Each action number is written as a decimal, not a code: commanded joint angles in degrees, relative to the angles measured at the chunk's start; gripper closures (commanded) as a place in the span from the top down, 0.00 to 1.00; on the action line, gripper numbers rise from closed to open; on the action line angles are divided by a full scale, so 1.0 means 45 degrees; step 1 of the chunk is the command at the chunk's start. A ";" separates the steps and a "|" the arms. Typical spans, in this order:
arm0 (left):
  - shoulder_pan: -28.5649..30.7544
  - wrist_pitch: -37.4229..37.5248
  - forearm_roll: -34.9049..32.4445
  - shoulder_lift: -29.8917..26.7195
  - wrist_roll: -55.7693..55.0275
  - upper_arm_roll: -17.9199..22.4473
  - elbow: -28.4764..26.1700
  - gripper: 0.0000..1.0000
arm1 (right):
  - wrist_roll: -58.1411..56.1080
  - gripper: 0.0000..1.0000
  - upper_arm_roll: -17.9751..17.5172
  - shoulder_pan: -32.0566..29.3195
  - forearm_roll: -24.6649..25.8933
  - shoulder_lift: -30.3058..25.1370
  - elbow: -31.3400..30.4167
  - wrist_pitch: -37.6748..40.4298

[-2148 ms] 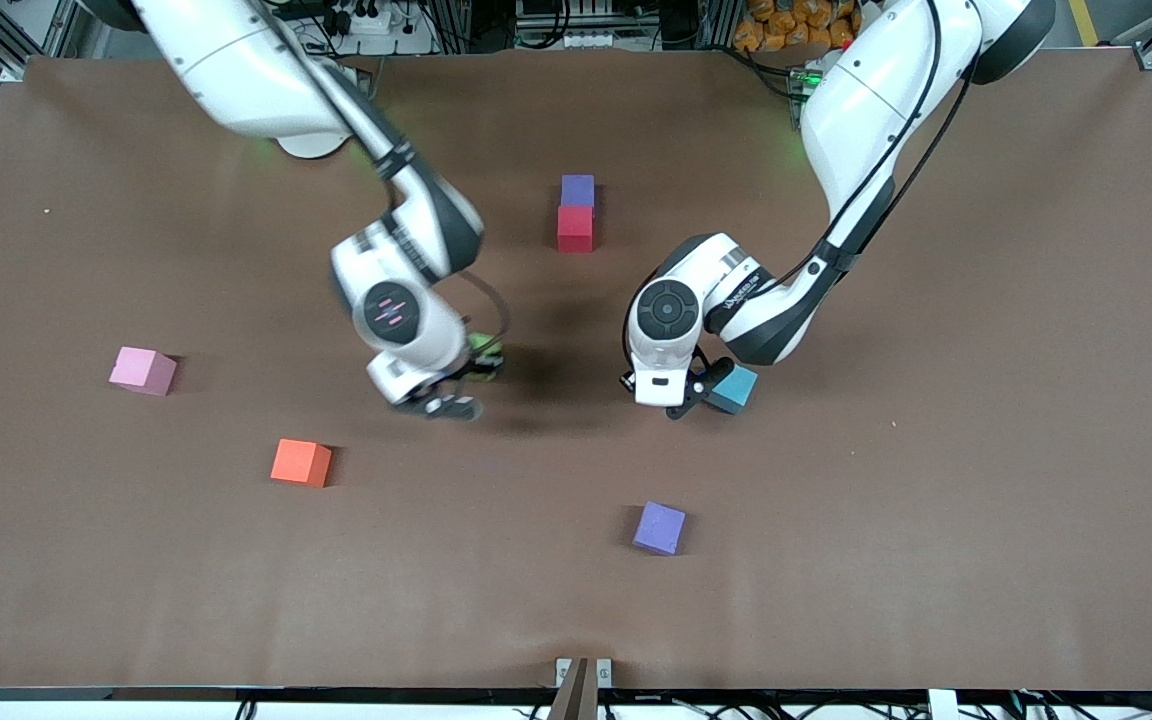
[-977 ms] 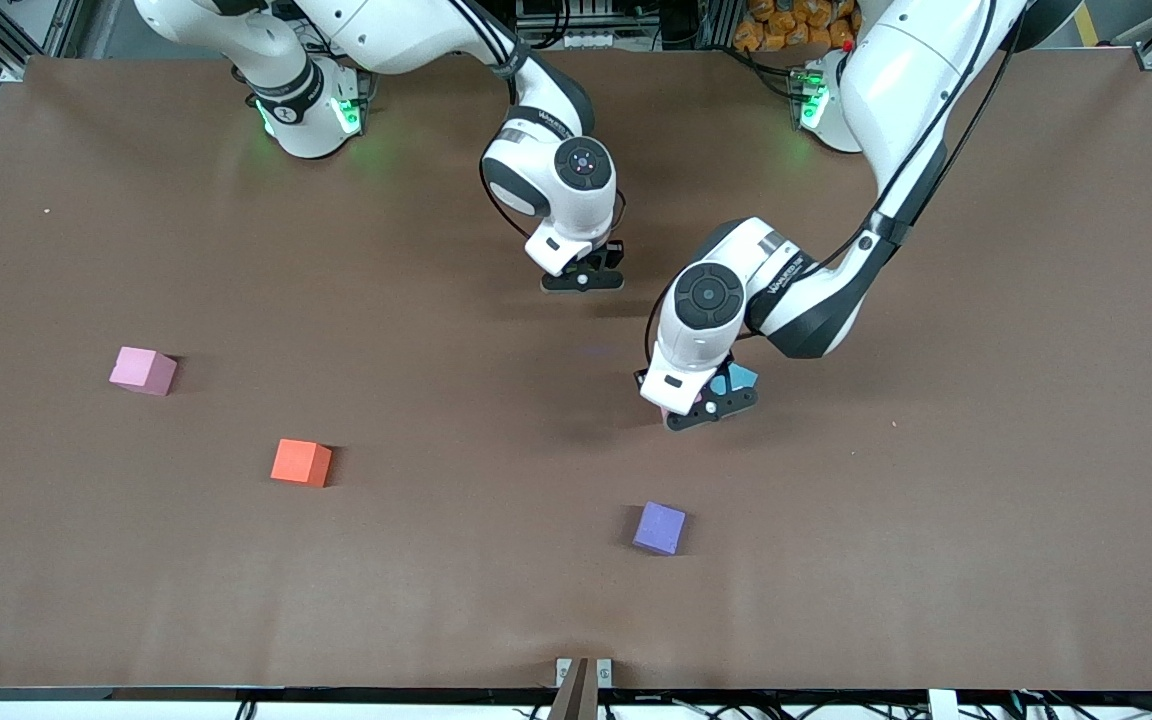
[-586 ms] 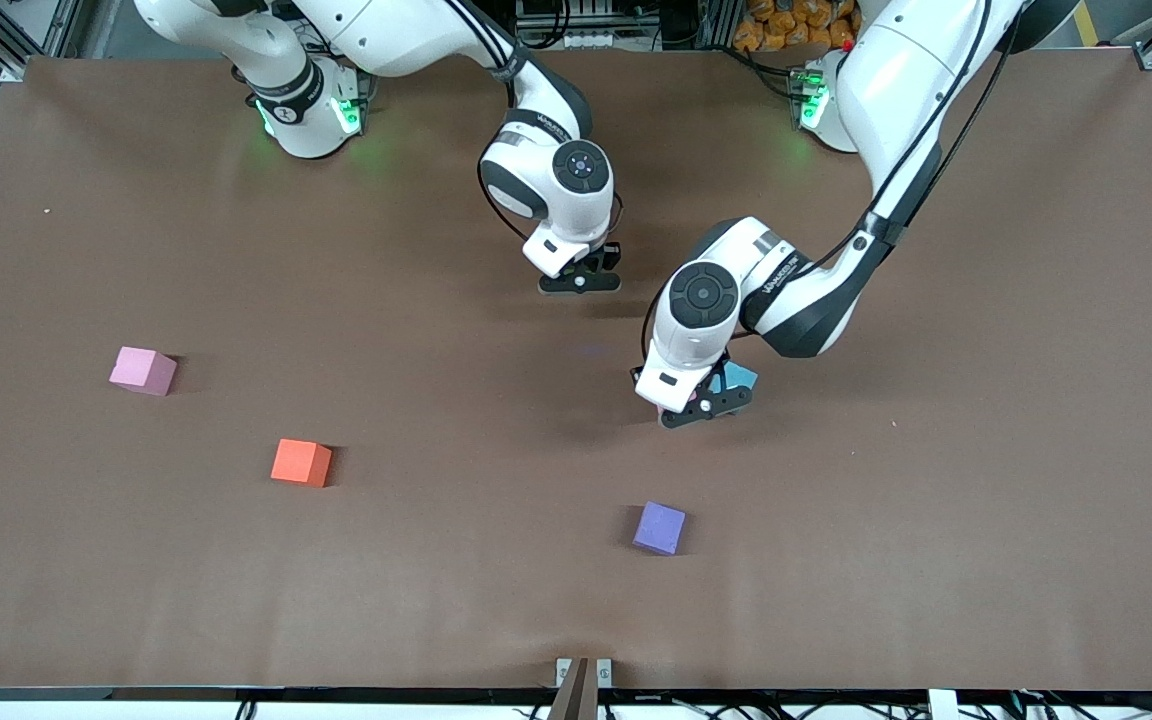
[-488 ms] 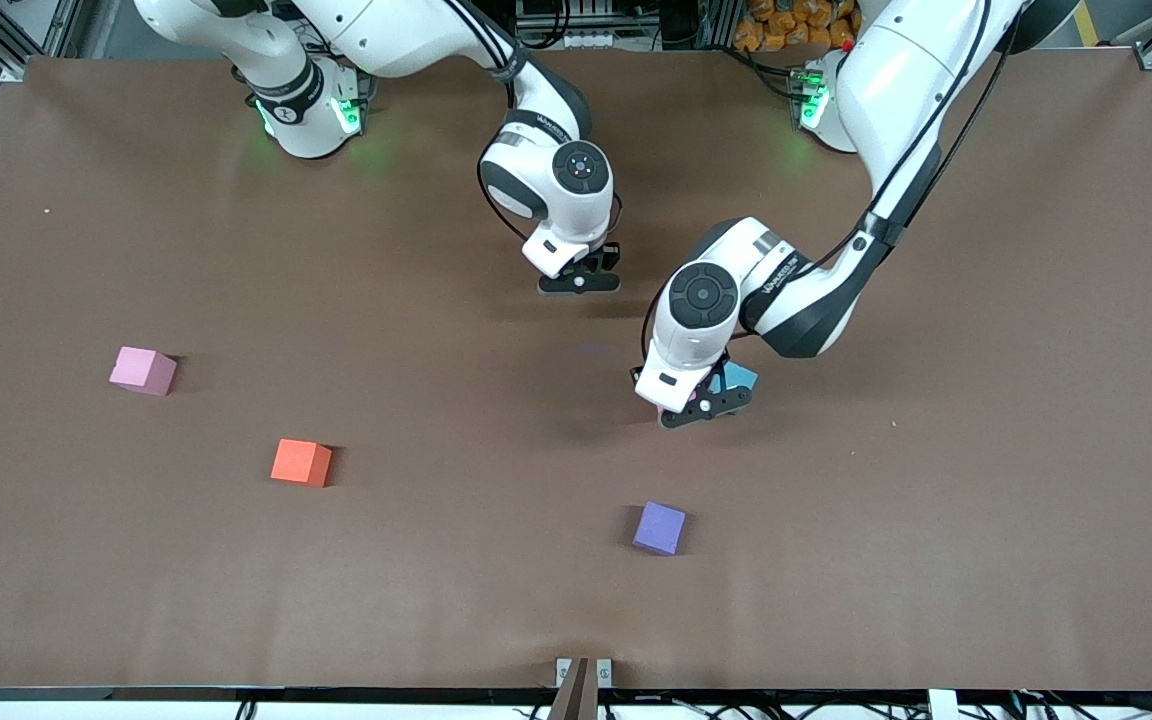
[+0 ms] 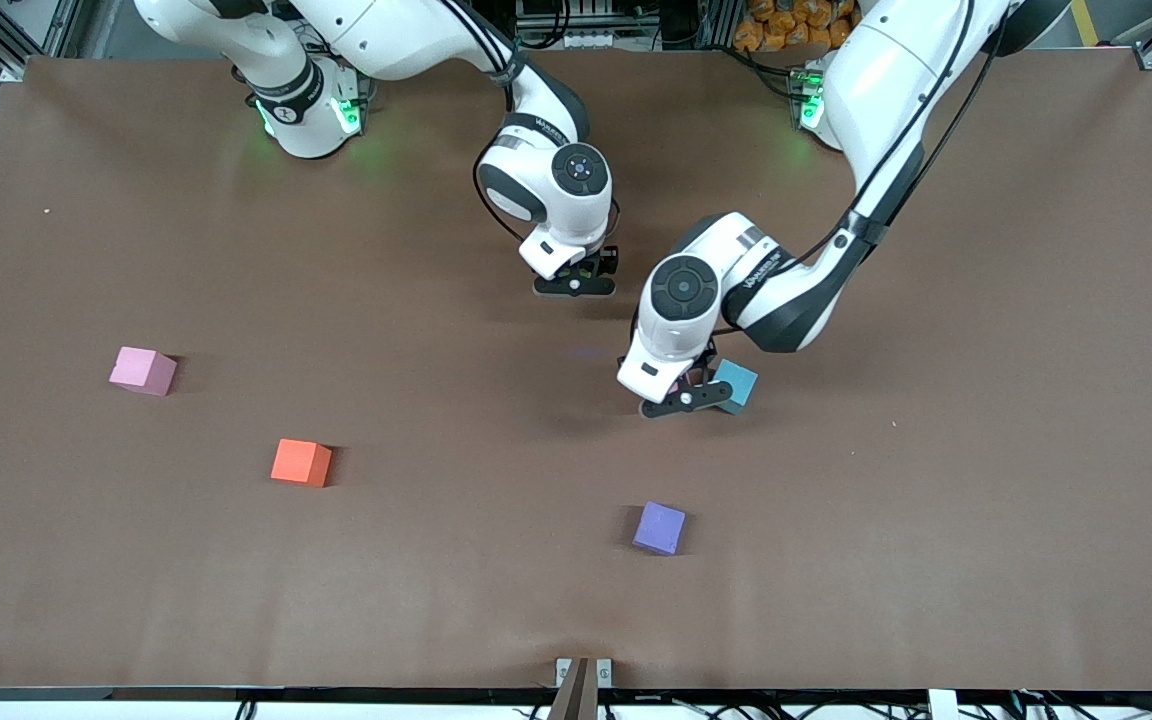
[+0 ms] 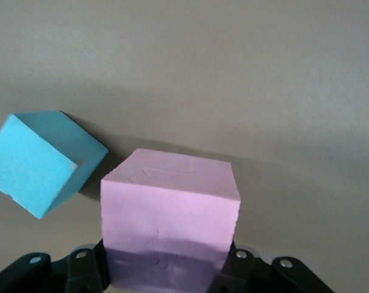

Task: Arrange blocks into number 1
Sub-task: 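Place the green cube after red while the left gripper places pink after green, then reach the right gripper to the orange cube while the left gripper withdraws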

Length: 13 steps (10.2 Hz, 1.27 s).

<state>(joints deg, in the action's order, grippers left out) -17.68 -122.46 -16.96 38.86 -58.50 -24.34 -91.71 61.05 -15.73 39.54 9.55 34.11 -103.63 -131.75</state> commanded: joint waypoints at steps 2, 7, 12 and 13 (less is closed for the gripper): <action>-0.0465 0.0006 0.0174 -0.0002 0.0887 0.0057 -0.0011 0.00 | -0.1685 1.00 -0.0079 -0.0932 0.0260 -0.2124 -0.0115 0.1988; -0.2063 -0.0111 0.0388 0.0544 0.0675 0.0038 0.0067 0.00 | -0.7012 1.00 -0.0079 -0.4753 0.0221 -0.4061 -0.0096 0.4413; -0.3610 -0.0170 0.0428 0.1463 -0.0243 0.0155 0.0770 0.00 | -1.1101 1.00 -0.0079 -0.9971 -0.0362 -0.3053 0.0606 0.4318; -0.3746 -0.0170 0.0428 0.1521 -0.0301 0.0155 0.0751 0.00 | -1.1241 1.00 -0.0079 -1.0520 -0.0636 -0.2603 0.0859 0.4299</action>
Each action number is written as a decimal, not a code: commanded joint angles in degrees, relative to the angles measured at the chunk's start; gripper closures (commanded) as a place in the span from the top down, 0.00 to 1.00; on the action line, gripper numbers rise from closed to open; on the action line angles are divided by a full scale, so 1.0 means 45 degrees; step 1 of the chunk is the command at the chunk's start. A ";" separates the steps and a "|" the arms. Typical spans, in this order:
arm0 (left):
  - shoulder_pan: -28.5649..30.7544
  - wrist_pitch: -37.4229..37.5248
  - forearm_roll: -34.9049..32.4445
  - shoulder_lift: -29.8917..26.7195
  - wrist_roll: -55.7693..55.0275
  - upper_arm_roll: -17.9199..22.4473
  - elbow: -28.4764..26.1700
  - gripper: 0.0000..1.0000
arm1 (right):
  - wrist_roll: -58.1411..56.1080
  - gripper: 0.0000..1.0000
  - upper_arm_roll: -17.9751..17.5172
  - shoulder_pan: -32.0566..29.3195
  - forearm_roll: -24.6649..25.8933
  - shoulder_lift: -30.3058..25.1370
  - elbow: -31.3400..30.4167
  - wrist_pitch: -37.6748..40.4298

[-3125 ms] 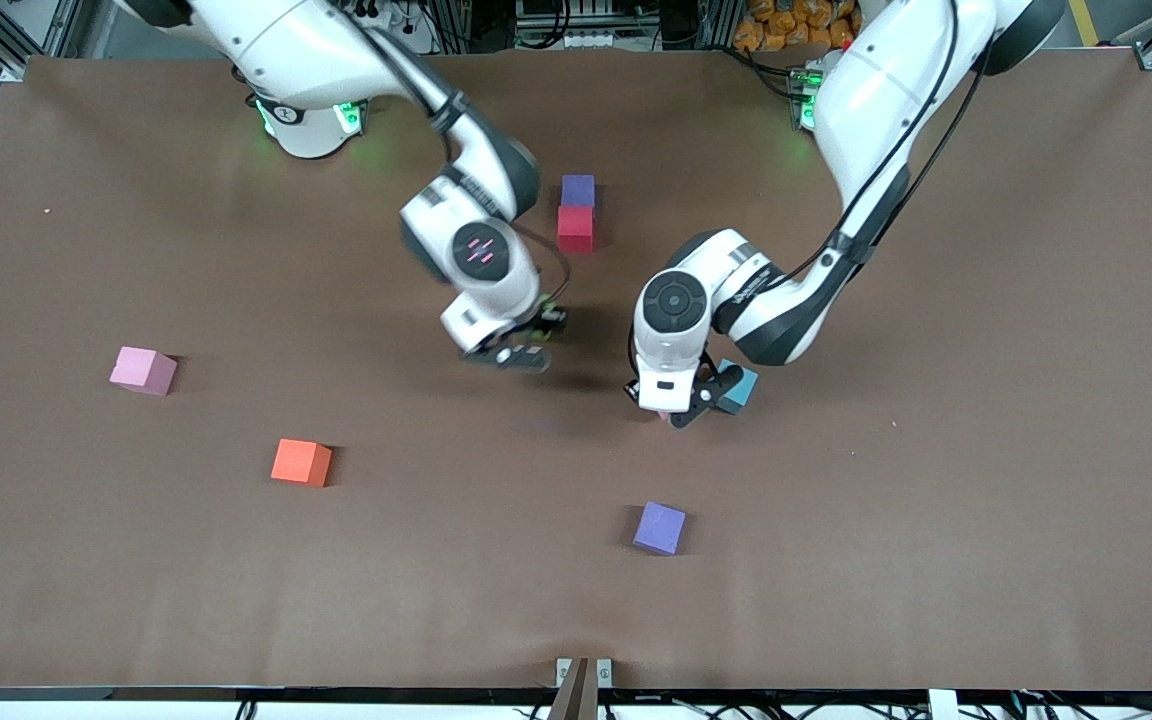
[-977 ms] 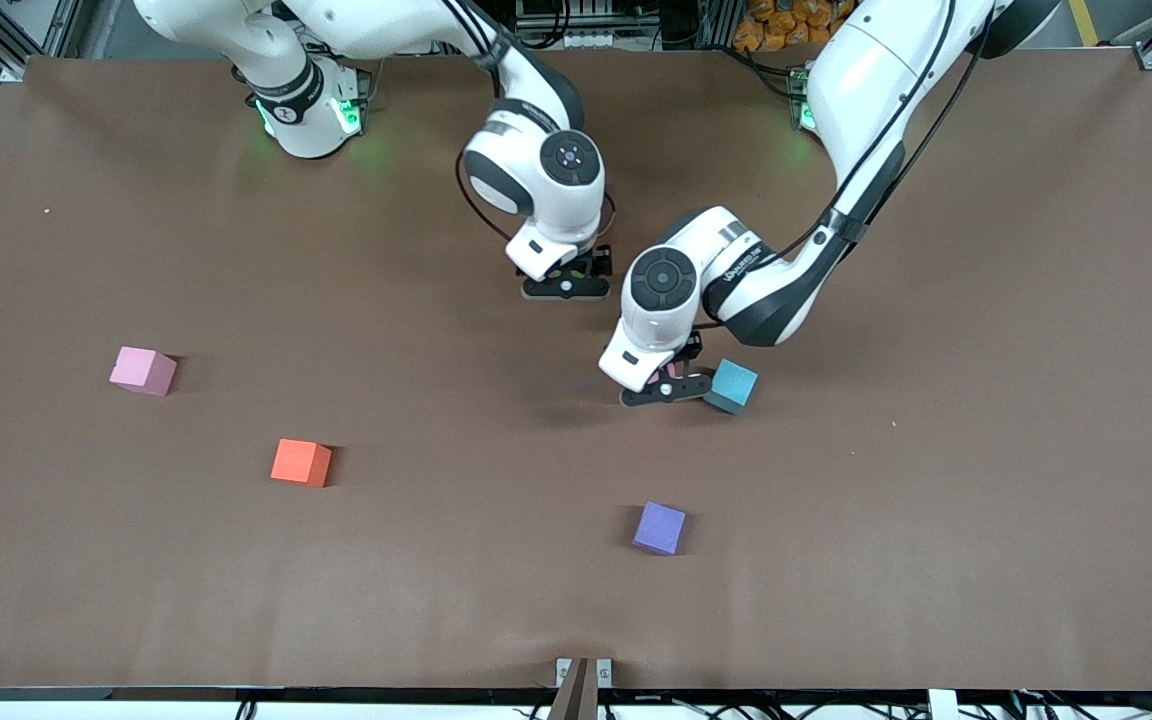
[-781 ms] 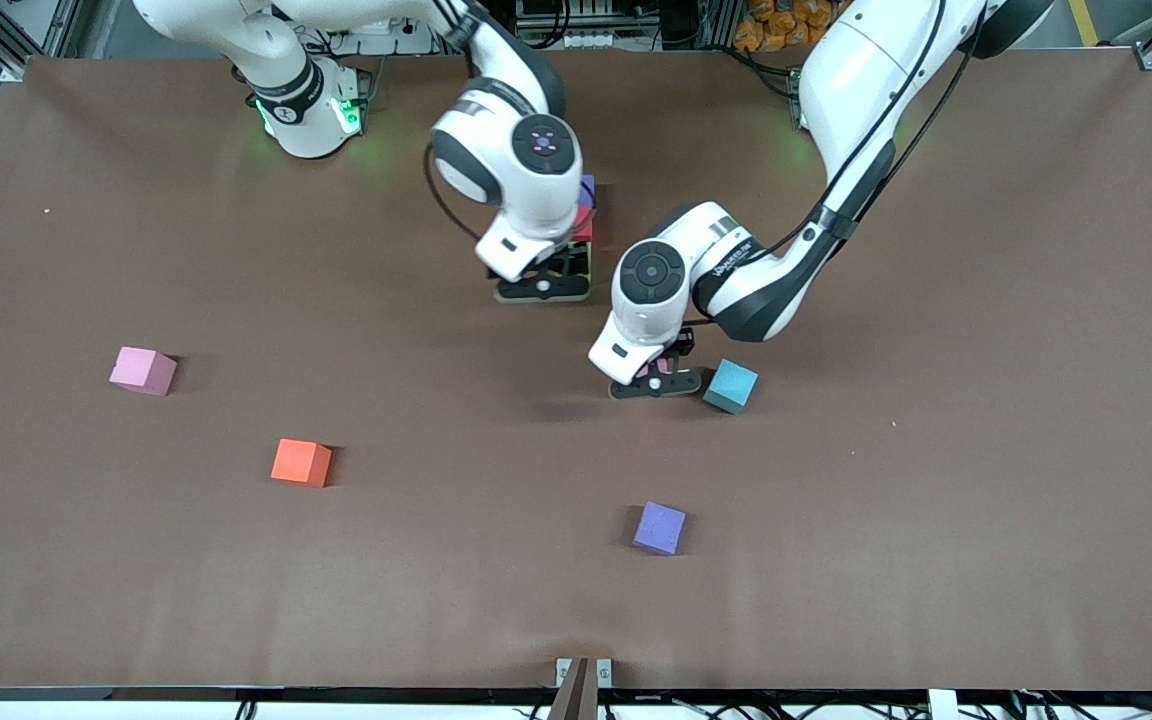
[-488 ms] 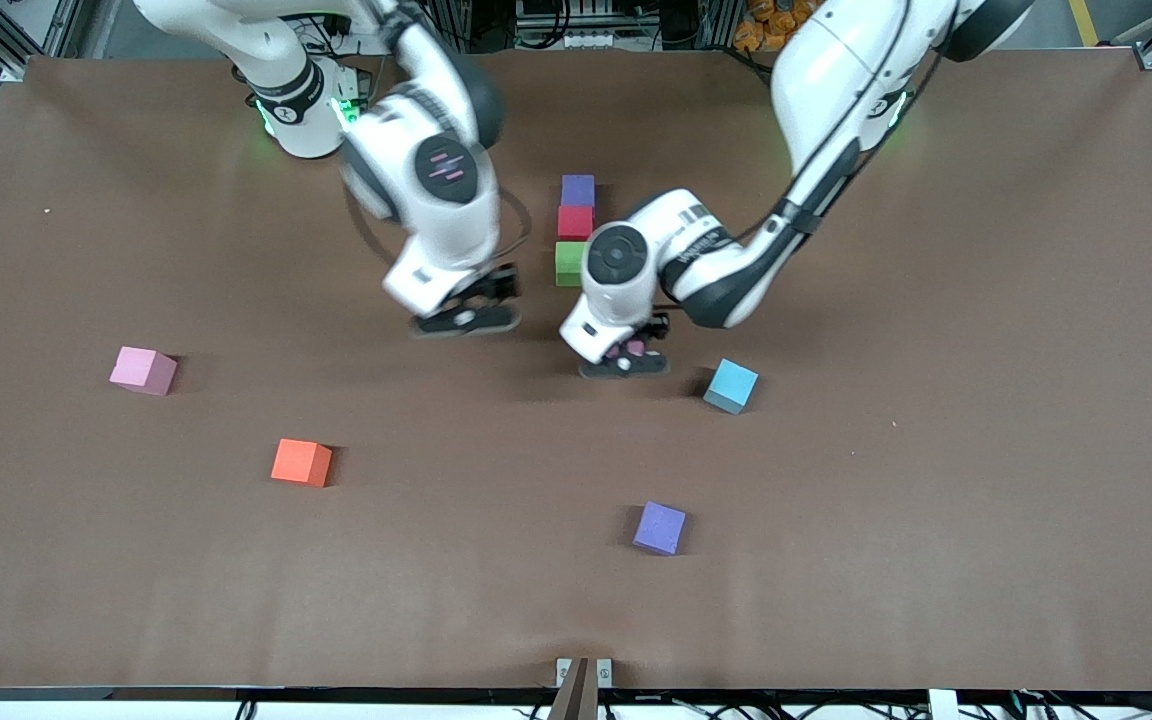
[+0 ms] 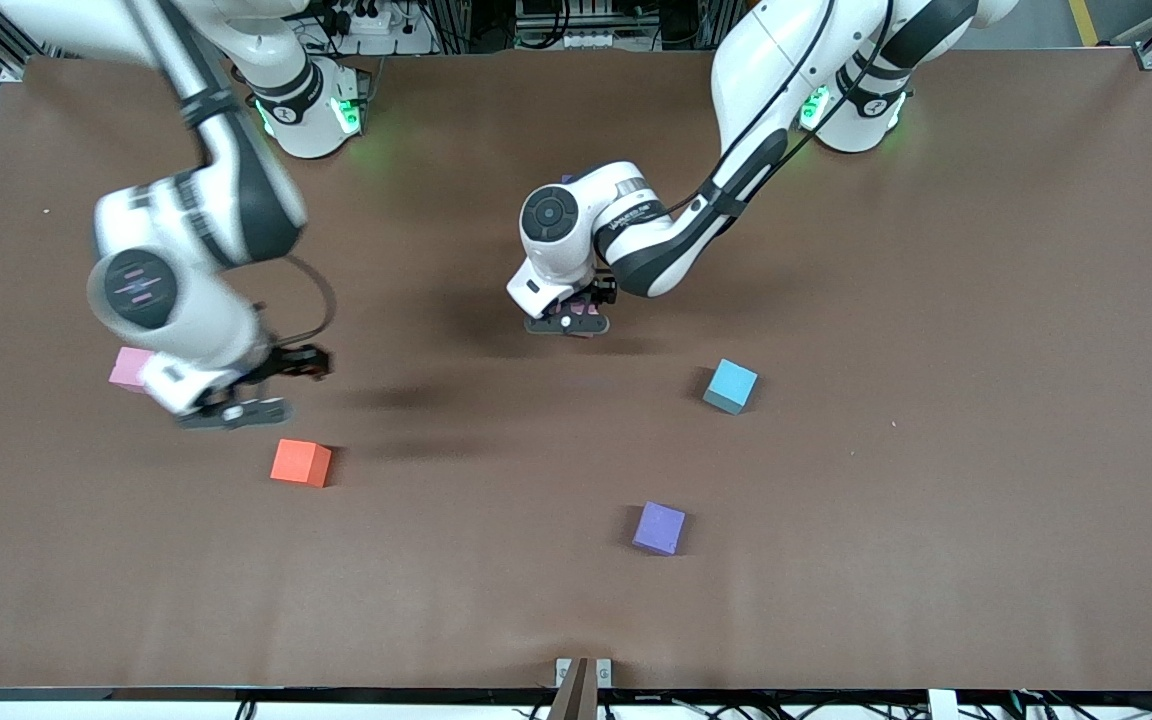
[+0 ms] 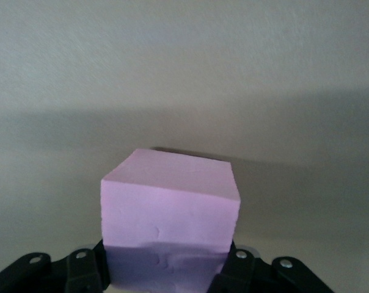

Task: Arrange blocks into number 1
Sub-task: 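Reach the right gripper to the orange cube while the left gripper withdraws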

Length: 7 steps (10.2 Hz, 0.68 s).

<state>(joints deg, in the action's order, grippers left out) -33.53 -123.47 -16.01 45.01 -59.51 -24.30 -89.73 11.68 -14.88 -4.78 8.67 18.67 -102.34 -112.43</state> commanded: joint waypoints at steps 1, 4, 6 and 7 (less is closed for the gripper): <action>-0.0379 0.0056 0.0200 0.0289 -0.0618 0.0145 0.0293 0.00 | -0.0271 1.00 -0.0267 -0.0907 -0.0461 0.1238 0.0827 -0.0016; -0.0536 0.0075 0.0160 0.0310 -0.0877 0.0145 0.0214 0.00 | -0.0291 1.00 -0.0228 -0.1046 -0.0364 0.1593 0.0907 -0.0191; -0.0556 0.0114 0.0180 0.0271 -0.0799 0.0125 0.0136 0.00 | -0.0271 1.00 -0.0228 -0.1104 -0.0324 0.1671 0.0907 -0.0230; -0.0575 0.0192 0.0180 0.0271 -0.0799 0.0106 0.0097 0.00 | -0.0271 1.00 -0.0228 -0.1201 -0.0305 0.1904 0.0888 -0.0617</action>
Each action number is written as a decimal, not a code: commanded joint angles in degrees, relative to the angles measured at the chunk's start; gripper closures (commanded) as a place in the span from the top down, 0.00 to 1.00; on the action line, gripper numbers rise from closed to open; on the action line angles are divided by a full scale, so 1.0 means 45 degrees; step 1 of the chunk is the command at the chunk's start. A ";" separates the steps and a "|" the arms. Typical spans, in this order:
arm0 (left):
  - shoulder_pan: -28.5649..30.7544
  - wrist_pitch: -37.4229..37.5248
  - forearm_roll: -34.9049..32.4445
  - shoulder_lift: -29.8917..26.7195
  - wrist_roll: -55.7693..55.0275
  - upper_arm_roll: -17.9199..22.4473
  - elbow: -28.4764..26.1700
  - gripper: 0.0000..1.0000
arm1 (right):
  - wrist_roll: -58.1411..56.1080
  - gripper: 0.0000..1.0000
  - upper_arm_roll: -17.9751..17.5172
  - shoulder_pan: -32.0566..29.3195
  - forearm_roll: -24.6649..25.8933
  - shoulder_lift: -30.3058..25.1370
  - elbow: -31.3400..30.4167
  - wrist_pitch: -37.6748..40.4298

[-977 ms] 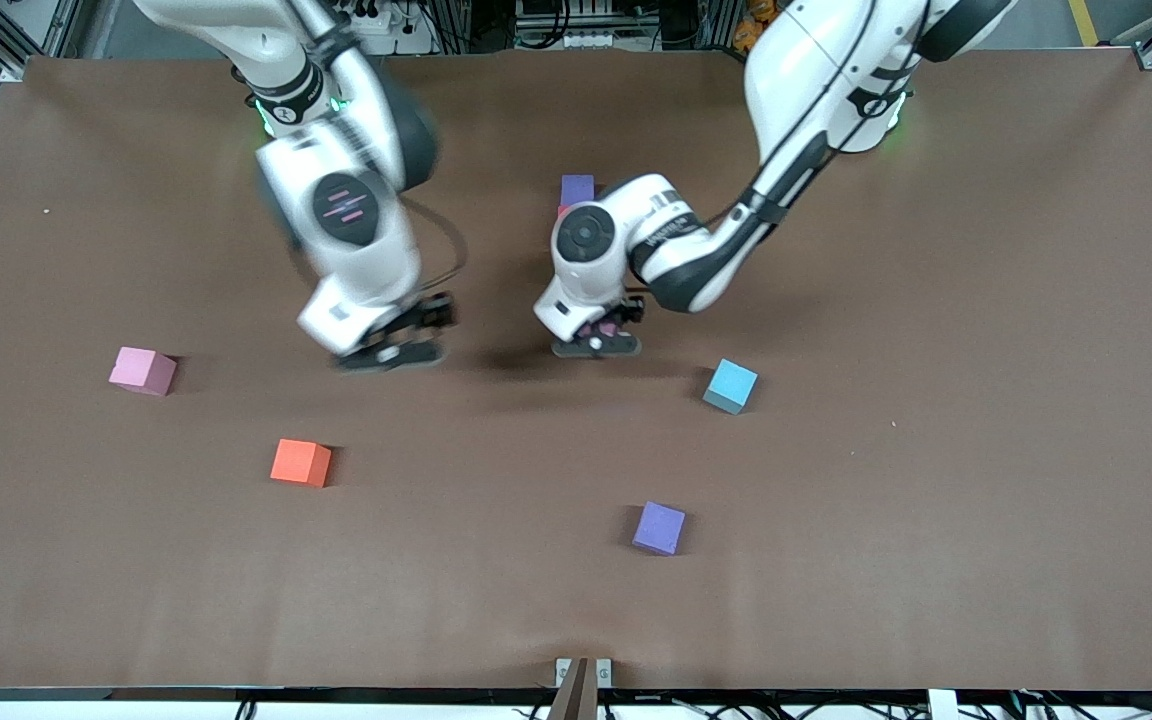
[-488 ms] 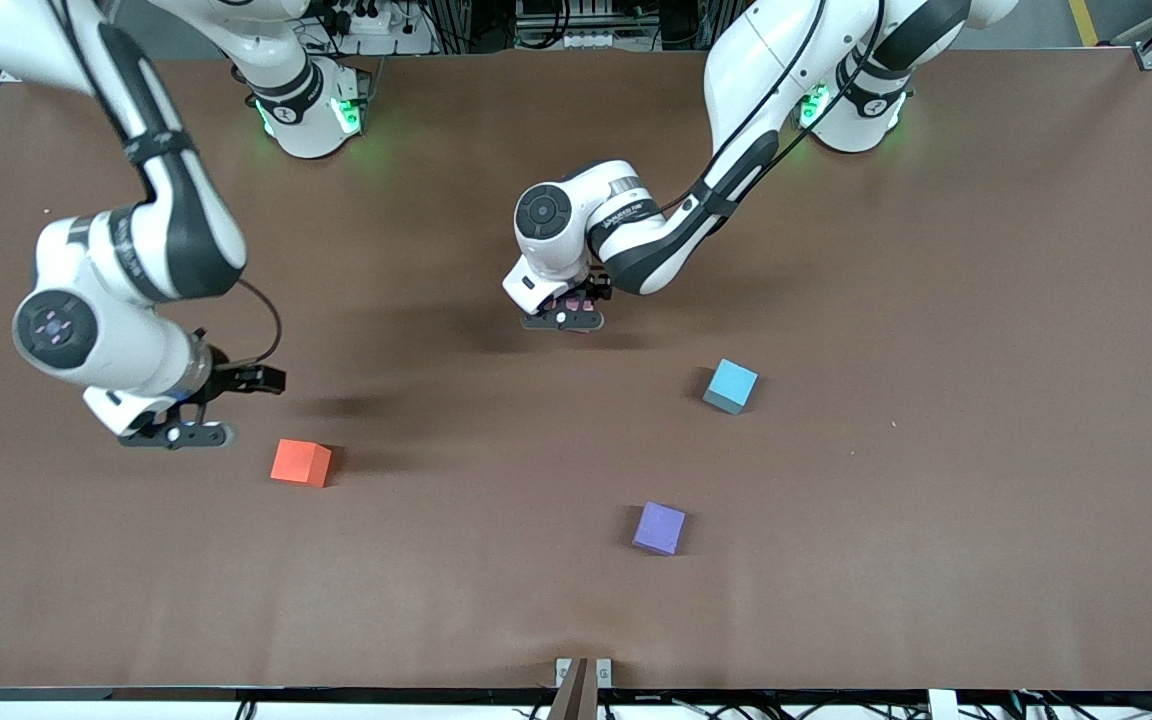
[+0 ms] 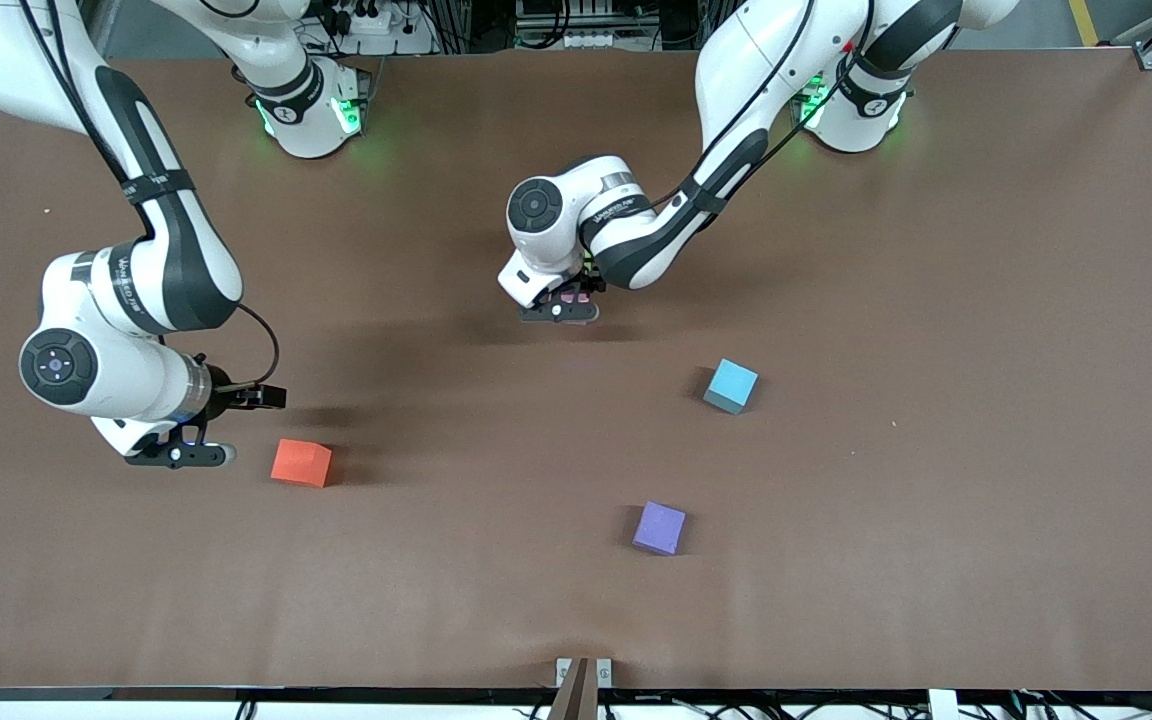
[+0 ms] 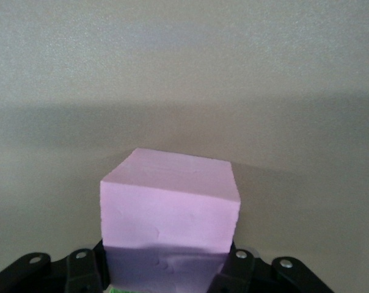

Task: Arrange blocks into number 1
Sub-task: 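Reach the right gripper to the orange cube while the left gripper withdraws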

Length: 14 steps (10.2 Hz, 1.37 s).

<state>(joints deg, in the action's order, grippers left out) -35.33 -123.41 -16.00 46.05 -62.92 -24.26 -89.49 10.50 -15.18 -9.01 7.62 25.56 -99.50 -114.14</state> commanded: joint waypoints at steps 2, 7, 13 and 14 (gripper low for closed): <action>-0.0177 0.0198 0.0197 0.0022 -0.0080 0.0079 -0.0075 0.11 | -0.0030 1.00 -0.0142 -0.0440 -0.0073 0.0977 0.0198 -0.0882; 0.0348 0.0237 0.0100 -0.1085 -0.0373 0.0156 0.0081 1.00 | 0.0146 1.00 -0.0161 -0.0304 -0.0190 0.1679 0.0818 -0.1352; 0.3939 0.2227 -0.0057 -0.3513 0.2626 0.0137 0.0277 1.00 | 0.0944 1.00 -0.0161 0.0378 -0.0112 0.3341 0.2871 -0.1392; 0.4525 0.2229 -0.0057 -0.3572 0.2983 0.0156 0.0373 1.00 | 0.1063 1.00 -0.0161 0.0515 -0.0073 0.3517 0.3028 -0.1412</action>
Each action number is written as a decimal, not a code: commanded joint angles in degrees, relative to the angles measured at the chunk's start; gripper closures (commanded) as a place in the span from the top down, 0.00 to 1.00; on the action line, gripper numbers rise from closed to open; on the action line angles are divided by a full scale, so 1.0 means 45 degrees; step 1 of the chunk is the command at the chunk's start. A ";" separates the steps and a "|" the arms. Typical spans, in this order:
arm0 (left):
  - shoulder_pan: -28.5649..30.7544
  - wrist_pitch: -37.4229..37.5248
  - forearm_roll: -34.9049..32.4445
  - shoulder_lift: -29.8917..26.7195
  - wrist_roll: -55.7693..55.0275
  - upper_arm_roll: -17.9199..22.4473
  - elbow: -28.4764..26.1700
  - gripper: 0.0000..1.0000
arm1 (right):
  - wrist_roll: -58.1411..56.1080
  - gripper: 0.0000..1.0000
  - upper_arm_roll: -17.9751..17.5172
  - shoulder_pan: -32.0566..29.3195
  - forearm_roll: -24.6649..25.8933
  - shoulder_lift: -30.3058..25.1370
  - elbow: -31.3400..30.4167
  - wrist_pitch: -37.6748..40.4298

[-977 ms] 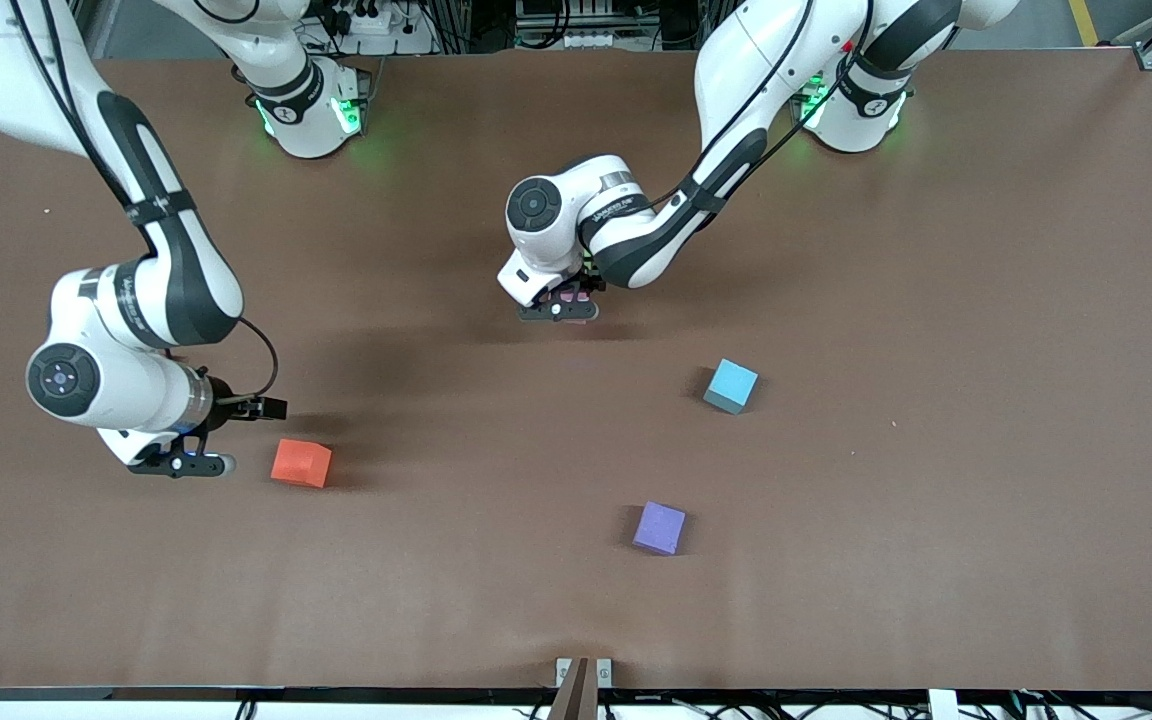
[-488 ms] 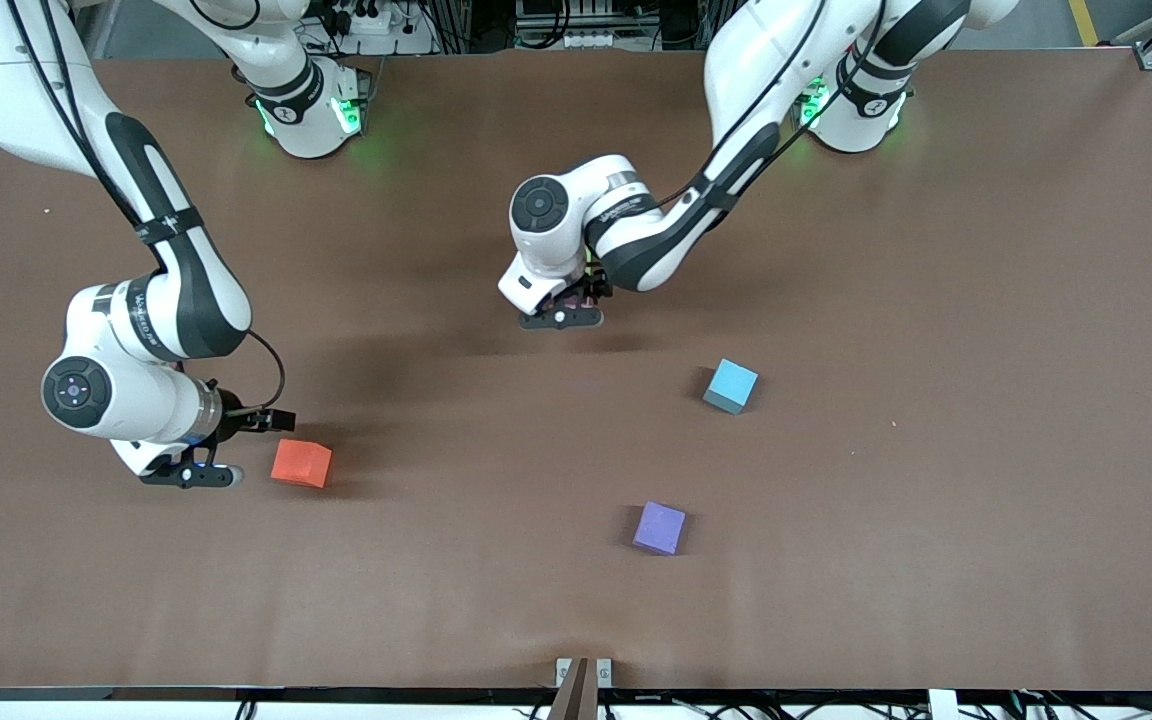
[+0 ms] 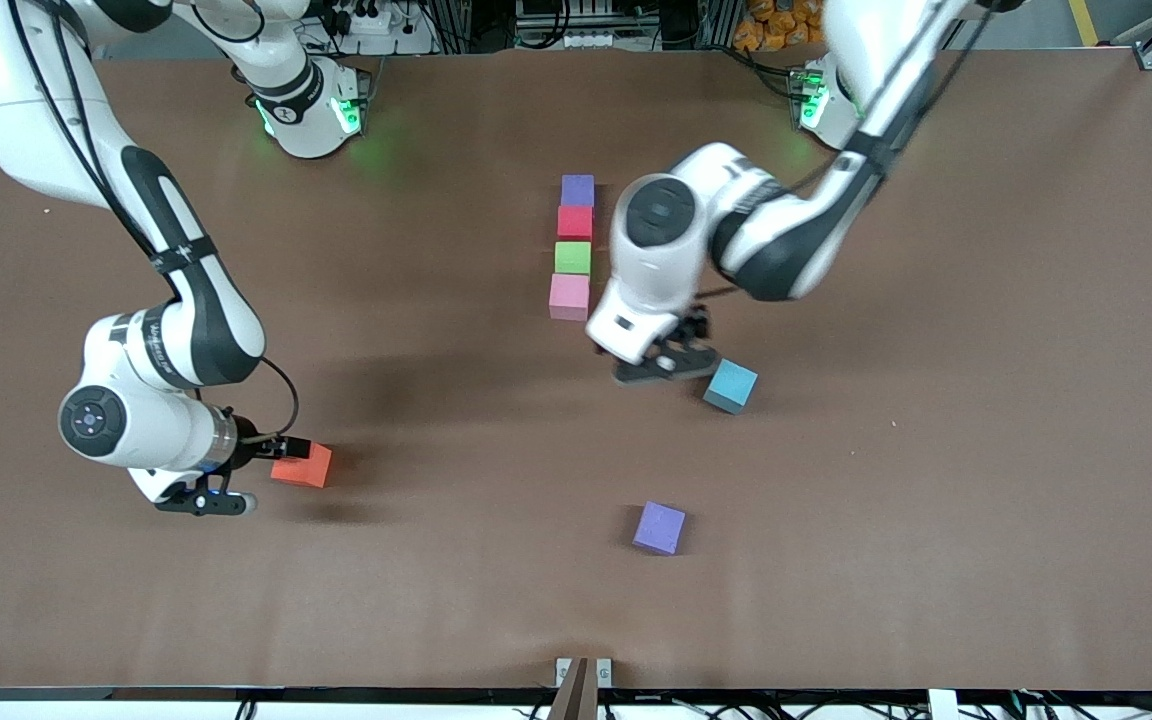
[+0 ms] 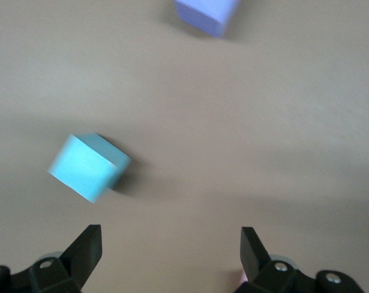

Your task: Arrange blocks into number 1

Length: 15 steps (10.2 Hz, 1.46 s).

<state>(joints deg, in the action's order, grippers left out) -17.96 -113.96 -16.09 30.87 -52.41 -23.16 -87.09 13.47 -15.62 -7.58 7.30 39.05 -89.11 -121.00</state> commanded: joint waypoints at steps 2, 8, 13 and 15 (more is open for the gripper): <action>0.1742 0.0265 -0.0039 -0.0121 0.1137 -0.0088 0.0716 1.00 | 0.0366 1.00 -0.0044 0.0239 0.0116 0.0715 0.0779 -0.0471; 0.4145 0.2001 -0.0353 -0.1056 0.3987 -0.0244 0.0642 1.00 | 0.0249 1.00 -0.0025 0.0142 0.1054 0.0988 0.0643 -0.1155; 0.4795 0.3997 0.1518 -0.3122 0.8066 0.1352 0.0331 1.00 | 0.0171 0.55 0.0132 0.0160 0.1131 0.1477 0.0623 -0.1410; 0.3958 0.4967 0.2533 -0.4722 0.9664 0.2930 0.0250 1.00 | 0.0521 0.00 0.0113 0.0588 0.1074 0.1342 0.0680 -0.1257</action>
<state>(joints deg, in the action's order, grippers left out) 3.17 -94.42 -8.17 16.59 -13.58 -15.08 -83.37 14.20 -14.64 -6.20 11.09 44.92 -87.41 -127.28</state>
